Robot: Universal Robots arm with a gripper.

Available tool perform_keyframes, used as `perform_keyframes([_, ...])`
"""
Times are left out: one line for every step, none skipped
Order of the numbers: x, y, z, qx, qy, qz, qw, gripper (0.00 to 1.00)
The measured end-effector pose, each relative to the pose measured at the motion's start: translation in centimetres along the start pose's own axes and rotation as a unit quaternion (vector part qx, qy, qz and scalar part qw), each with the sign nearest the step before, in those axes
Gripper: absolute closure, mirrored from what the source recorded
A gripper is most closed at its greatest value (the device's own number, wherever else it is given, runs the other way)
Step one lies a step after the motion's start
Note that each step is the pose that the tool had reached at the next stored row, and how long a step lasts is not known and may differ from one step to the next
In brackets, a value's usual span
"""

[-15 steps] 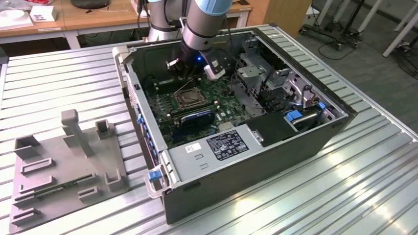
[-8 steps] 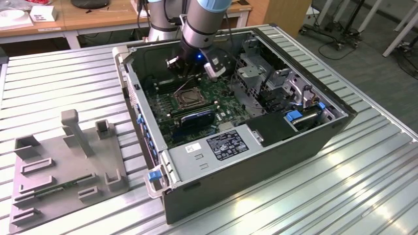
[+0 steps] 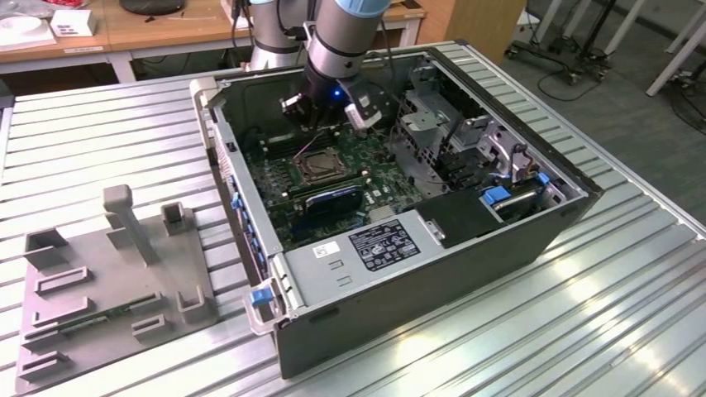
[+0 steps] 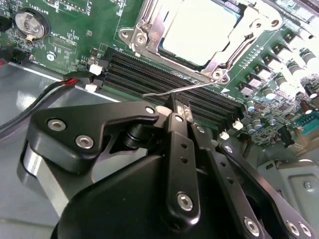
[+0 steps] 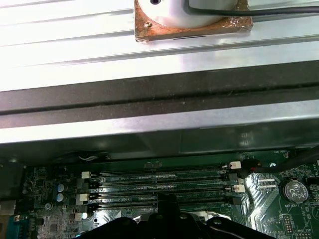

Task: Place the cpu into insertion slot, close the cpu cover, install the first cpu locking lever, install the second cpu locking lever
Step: 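Install the first cpu locking lever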

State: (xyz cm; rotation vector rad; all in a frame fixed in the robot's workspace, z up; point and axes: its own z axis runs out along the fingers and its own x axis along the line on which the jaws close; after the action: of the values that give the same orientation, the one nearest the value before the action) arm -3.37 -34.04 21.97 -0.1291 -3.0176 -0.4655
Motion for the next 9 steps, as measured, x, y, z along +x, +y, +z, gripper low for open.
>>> perform_keyframes([-0.01,-0.02,0.05,-0.0001,-0.0001,0.0,1.0,0.89])
perform_keyframes([-0.02,-0.06,0.11,-0.0001,-0.0001,0.0,1.0,0.89])
perform_keyframes([-0.05,-0.11,0.18,-0.0001,-0.0001,0.0,1.0,0.89])
perform_keyframes([-0.09,-0.16,0.25,-0.0002,-0.0001,0.0,1.0,0.89])
perform_keyframes([-0.13,-0.21,0.33,-0.0002,-0.0001,0.0,1.0,0.89])
perform_keyframes([-0.19,-0.24,0.4,-0.0002,-0.0001,0.0,1.0,0.89])
perform_keyframes([-0.26,-0.27,0.45,-0.0002,-0.0001,0.0,1.0,0.89])
perform_keyframes([-0.33,-0.3,0.49,-0.0001,0.0,0.0,1.0,0.89])
perform_keyframes([-0.41,-0.32,0.55,-0.0002,-0.0001,0.0,1.0,0.89])
